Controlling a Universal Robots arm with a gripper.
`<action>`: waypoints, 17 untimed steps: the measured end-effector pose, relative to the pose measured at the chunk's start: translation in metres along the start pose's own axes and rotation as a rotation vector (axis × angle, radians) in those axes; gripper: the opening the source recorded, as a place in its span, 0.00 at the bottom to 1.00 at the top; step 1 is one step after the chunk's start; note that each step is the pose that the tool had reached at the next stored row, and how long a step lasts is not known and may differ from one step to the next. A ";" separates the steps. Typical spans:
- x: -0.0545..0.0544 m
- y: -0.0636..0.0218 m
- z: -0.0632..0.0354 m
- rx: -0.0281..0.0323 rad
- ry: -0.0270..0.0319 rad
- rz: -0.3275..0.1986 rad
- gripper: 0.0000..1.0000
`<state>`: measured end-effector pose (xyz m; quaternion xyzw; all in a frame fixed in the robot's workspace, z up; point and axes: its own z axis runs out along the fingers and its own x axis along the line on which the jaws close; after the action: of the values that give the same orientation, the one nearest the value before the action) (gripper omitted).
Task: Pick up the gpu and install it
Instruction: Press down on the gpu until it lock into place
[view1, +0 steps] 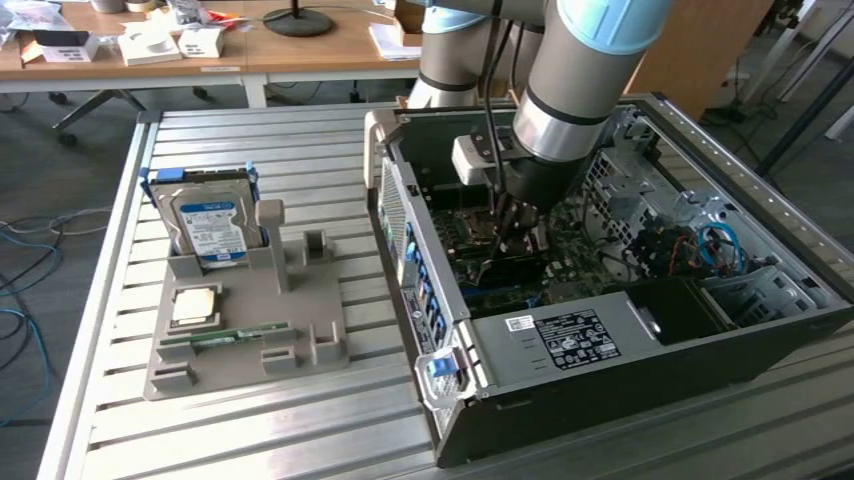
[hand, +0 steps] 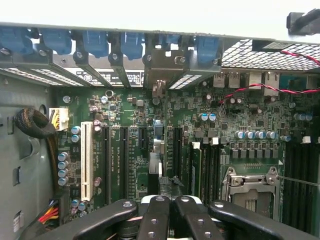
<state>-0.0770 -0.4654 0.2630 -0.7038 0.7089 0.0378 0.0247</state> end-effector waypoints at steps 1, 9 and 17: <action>0.000 0.0000 0.0004 0.0001 -0.0001 0.000 0.11; 0.000 0.0001 0.0006 0.0000 -0.0001 0.000 0.11; 0.000 0.0001 0.0013 0.0000 0.0001 0.000 0.11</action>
<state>-0.0771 -0.4654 0.2617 -0.7038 0.7090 0.0378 0.0247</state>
